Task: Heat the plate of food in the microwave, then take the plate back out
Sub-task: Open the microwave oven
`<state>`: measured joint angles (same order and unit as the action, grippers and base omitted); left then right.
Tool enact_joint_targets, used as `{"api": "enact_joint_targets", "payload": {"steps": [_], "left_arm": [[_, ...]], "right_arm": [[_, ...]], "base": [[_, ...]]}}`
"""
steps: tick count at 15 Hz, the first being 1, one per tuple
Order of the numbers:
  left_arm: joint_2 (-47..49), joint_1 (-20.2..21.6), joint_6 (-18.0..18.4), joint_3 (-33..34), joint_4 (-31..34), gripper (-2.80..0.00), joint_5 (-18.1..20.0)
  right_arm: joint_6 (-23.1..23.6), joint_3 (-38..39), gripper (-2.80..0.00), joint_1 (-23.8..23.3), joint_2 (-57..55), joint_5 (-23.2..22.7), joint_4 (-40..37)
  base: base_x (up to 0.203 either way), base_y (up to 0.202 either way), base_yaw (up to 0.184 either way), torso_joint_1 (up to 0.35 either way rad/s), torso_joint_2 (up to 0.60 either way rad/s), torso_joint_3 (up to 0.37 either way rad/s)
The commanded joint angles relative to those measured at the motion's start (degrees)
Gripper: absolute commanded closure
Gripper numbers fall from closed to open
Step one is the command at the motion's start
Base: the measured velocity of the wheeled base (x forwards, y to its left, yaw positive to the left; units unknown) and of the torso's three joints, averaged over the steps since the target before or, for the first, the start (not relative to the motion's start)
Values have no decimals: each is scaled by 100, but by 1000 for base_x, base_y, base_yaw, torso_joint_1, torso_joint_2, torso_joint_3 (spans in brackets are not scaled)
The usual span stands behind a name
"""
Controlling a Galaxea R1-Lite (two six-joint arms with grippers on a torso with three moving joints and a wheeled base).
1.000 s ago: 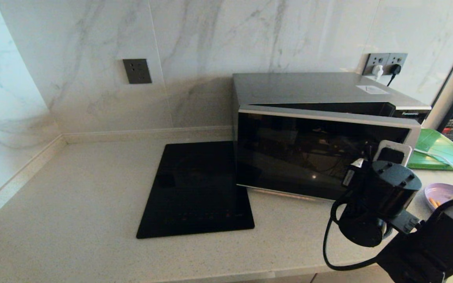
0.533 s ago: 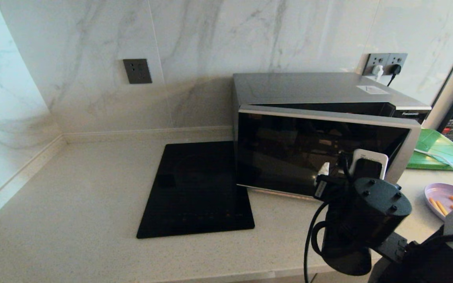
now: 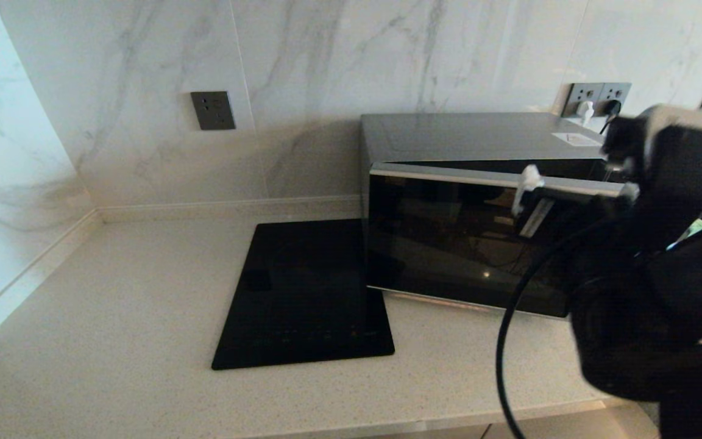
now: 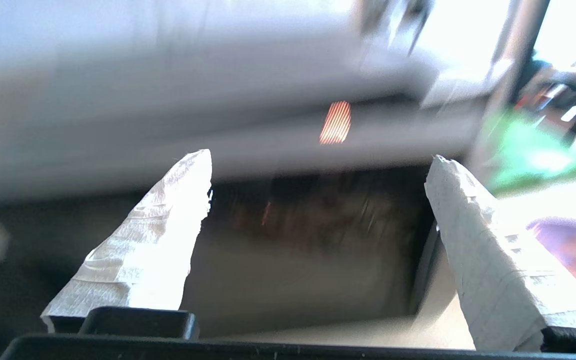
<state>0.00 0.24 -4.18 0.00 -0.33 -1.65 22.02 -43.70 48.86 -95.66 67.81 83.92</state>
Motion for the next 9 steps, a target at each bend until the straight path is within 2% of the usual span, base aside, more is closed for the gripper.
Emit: {"api": "enact_joint_targets", "payload": {"steps": [1,3,7,9], "left_arm": [[1,2,-4,0,-2,0,-2],[9,2,-4,0,-2,0,-2],[1,2,-4,0,-2,0,-2],[9,2,-4,0,-2,0,-2]], "right_arm": [[531,-840,-280,-150,1012,-18,-1045],[649,-1324,-280,-197,1210,-42,-2277],[651,-1748,-280,-268,1278,-166,-4334],[623,-2082,-280,-715,1350,-837,-5710]], "base": [[0,0,0,0,0,0],[0,0,0,0,0,0],[0,0,0,0,0,0],[0,0,0,0,0,0]]}}
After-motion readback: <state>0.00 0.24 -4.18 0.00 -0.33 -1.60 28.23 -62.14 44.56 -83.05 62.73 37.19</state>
